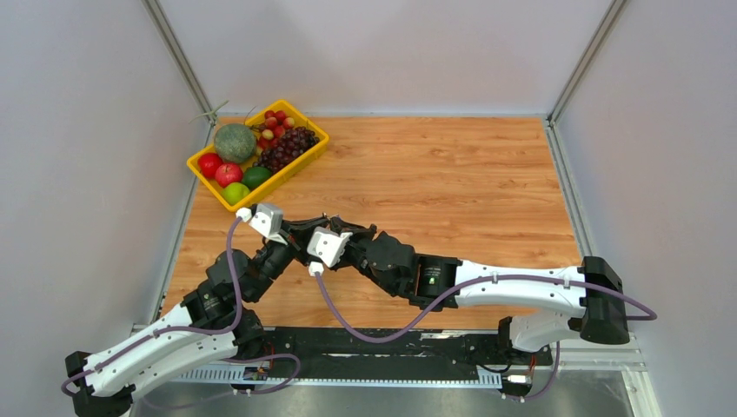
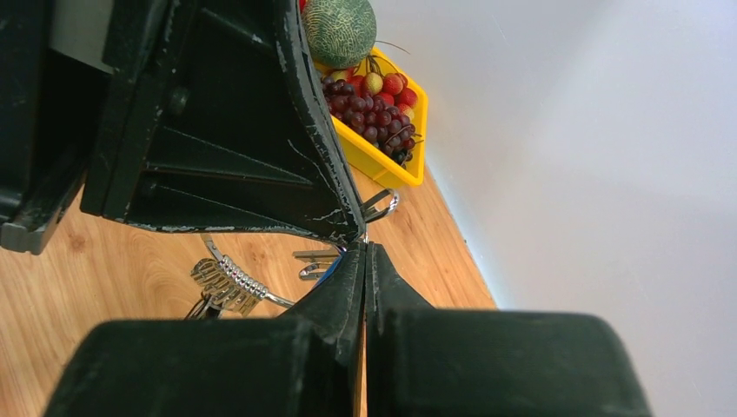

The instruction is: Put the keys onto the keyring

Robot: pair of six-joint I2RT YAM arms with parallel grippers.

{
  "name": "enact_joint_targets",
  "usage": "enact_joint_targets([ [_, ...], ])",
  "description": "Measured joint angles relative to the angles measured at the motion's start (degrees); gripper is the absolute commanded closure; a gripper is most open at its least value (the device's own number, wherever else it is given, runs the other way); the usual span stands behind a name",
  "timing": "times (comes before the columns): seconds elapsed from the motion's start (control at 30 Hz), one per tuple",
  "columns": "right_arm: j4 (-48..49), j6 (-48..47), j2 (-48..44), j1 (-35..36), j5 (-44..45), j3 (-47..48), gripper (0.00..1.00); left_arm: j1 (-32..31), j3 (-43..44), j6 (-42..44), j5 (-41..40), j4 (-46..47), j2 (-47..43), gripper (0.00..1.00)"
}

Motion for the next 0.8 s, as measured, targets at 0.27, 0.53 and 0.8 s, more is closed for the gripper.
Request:
enact_joint_targets([
  [0.27,0.2,-0.2,0.0,0.0,0.4,0.0,1.0,0.0,0.0,0.0,0.0,0.0,0.0,1.0],
  [0.53,0.2,-0.2,0.0,0.0,0.1,0.0,1.0,0.0,0.0,0.0,-0.2,0.0,0.3,1.0],
  [0.8,0.2,-0.2,0.0,0.2,-0.1,0.1,1.0,0.0,0.0,-0.1,-1.4,-0.1,0.4,1.0],
])
